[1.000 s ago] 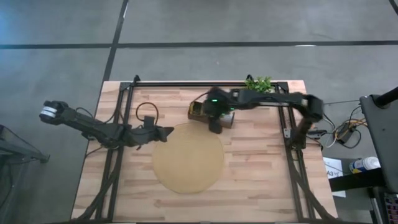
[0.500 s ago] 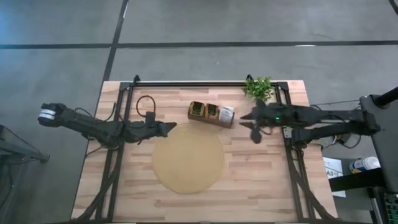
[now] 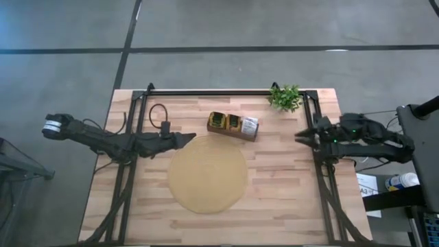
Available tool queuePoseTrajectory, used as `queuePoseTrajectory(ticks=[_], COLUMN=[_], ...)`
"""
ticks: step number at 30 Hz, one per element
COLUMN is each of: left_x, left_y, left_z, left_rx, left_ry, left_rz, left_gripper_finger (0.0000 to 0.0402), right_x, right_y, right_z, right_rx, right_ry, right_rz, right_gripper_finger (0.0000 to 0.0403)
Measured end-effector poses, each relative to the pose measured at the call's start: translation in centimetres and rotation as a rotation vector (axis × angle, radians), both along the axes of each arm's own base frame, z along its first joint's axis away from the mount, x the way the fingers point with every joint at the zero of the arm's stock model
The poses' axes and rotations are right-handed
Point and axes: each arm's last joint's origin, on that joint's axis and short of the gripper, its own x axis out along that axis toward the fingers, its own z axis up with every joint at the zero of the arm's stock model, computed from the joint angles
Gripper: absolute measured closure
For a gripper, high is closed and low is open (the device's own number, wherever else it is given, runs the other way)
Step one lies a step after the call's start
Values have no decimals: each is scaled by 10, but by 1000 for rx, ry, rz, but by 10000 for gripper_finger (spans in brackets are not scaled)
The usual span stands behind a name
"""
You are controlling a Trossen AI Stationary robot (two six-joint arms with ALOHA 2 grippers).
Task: Pick & Place Tea
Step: Return to Home Position
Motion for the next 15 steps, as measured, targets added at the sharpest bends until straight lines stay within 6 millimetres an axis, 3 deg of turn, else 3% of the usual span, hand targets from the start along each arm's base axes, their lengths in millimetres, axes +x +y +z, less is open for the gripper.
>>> queuePoseTrajectory(ticks=[6,12,15], left_x=[1,1,2], left_y=[0,-1,-2], left_z=[9,9,8], left_rx=[63,27,25], left_ry=[-64,-78,-75], left_rz=[-19,-41,-52], left_gripper_finger=[326,326,326], right_x=[-22,-6,12], right_y=[6,5,4], right_z=[-29,-8,-19], right_rx=[87,82,7], right_ry=[-160,-341,-378], right_rz=[126,140,155], right_gripper_finger=[313,313,309])
